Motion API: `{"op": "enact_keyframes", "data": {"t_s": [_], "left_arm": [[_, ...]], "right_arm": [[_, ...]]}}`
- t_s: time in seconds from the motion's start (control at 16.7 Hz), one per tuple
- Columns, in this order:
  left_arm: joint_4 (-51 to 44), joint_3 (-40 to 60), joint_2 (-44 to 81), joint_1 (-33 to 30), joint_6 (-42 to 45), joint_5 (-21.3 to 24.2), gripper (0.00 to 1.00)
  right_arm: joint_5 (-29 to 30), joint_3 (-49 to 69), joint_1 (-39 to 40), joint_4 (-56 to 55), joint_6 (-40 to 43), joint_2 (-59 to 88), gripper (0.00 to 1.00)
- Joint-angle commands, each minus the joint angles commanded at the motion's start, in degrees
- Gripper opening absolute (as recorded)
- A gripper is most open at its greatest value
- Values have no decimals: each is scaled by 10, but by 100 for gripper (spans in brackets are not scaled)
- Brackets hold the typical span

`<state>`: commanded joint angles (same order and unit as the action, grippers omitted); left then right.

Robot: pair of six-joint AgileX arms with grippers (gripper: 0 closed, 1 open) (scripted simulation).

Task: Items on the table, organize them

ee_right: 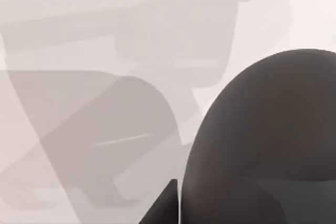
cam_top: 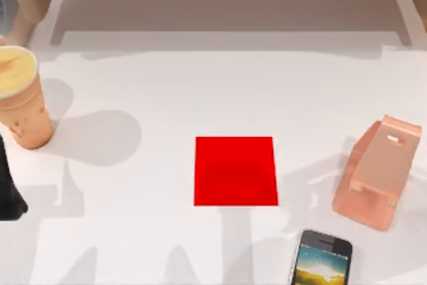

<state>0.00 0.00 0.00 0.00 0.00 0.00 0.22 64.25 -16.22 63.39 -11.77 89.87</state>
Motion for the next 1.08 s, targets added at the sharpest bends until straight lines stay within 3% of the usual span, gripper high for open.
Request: {"op": "enact_keyframes", "data": {"t_s": [0.24, 0.42, 0.66, 1.08], "left_arm": [[0, 0, 0, 0, 0, 0, 100], [0, 0, 0, 0, 0, 0, 100], [0, 0, 0, 0, 0, 0, 100], [0, 0, 0, 0, 0, 0, 100]], "right_arm": [[-10, 39, 29, -5, 57, 10, 0], [-24, 101, 78, -11, 164, 30, 0], [-45, 204, 169, -17, 377, 75, 0], [-60, 360, 349, -8, 836, 203, 0]]}}
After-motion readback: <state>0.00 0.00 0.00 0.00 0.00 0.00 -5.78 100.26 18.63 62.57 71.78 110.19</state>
